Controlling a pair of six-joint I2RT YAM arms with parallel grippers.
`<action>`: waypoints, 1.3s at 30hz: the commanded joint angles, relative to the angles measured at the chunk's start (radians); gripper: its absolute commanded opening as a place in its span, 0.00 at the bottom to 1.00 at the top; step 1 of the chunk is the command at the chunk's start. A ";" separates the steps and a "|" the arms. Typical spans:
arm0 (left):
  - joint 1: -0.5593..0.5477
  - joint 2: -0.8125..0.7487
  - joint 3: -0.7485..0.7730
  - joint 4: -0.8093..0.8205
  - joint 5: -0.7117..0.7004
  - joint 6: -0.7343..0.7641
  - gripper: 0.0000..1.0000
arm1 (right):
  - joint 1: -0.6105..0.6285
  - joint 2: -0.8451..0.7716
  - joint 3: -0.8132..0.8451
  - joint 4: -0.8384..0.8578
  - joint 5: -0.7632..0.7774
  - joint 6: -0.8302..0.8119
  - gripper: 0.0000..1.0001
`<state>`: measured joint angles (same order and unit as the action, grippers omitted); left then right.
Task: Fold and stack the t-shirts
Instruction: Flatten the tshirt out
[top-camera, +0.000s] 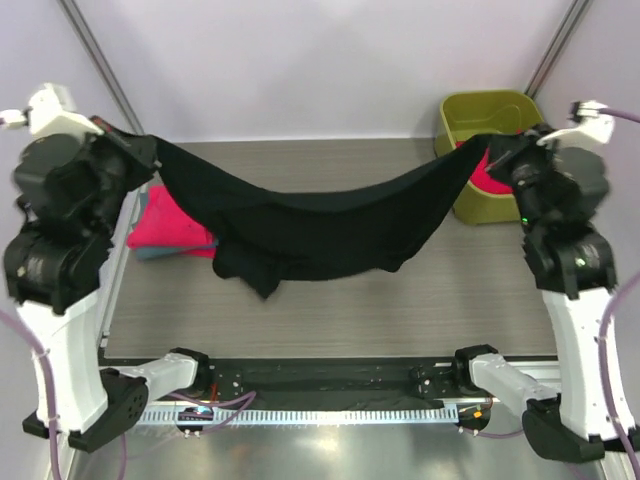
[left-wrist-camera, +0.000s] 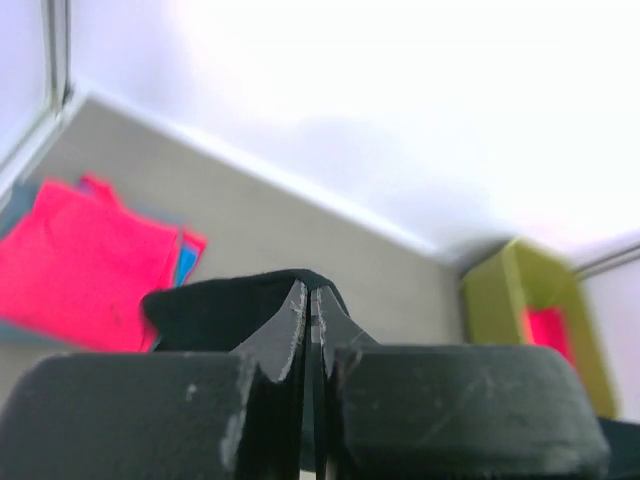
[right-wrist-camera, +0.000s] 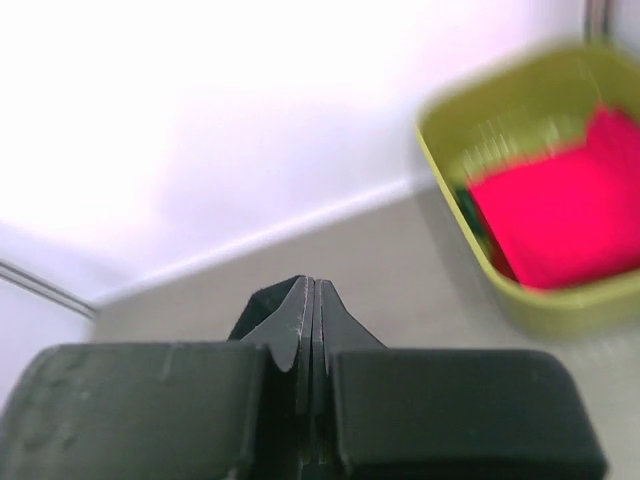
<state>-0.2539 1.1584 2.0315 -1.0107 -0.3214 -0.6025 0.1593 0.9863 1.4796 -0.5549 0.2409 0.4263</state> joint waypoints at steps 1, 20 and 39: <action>0.005 -0.060 0.124 0.029 -0.050 0.001 0.00 | -0.004 -0.076 0.152 -0.010 -0.067 -0.003 0.01; 0.005 -0.146 0.158 0.373 0.122 0.014 0.01 | -0.003 -0.195 0.233 -0.072 -0.240 -0.060 0.01; 0.004 -0.125 -0.320 0.529 0.395 -0.205 0.00 | 0.068 -0.256 -0.769 0.341 -0.857 -0.006 0.66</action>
<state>-0.2527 0.9867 1.6684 -0.6285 -0.1074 -0.6865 0.2153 0.7372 0.7441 -0.3508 -0.5556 0.4171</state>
